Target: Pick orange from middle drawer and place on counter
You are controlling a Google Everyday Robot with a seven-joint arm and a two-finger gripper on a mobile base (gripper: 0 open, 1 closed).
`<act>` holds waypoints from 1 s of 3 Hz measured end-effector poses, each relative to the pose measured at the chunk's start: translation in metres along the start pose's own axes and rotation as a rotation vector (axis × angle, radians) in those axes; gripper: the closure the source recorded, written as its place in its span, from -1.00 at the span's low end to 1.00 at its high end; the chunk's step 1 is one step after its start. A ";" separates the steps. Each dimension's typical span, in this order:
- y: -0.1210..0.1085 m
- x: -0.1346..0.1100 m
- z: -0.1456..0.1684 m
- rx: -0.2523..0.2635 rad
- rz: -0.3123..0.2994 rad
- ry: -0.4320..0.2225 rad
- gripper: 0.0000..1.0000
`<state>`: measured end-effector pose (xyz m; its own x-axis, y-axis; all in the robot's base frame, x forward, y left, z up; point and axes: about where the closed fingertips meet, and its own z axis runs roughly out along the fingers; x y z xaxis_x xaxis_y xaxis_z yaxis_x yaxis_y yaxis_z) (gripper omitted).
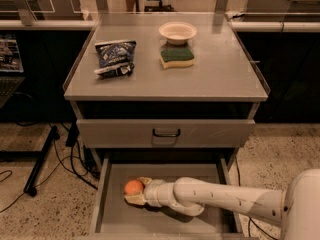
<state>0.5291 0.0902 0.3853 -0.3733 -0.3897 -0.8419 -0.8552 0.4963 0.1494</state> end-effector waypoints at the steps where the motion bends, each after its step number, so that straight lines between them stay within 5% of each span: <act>1: 0.017 -0.031 -0.033 -0.036 -0.056 -0.031 1.00; 2: 0.020 -0.053 -0.102 0.030 -0.067 -0.068 1.00; 3: 0.023 -0.060 -0.183 0.153 -0.083 -0.080 1.00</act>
Offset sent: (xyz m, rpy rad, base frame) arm -0.0617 -0.1120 0.1681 0.0120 -0.1662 -0.0838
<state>0.4666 -0.0168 0.5339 -0.2686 -0.3744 -0.8875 -0.8152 0.5792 0.0024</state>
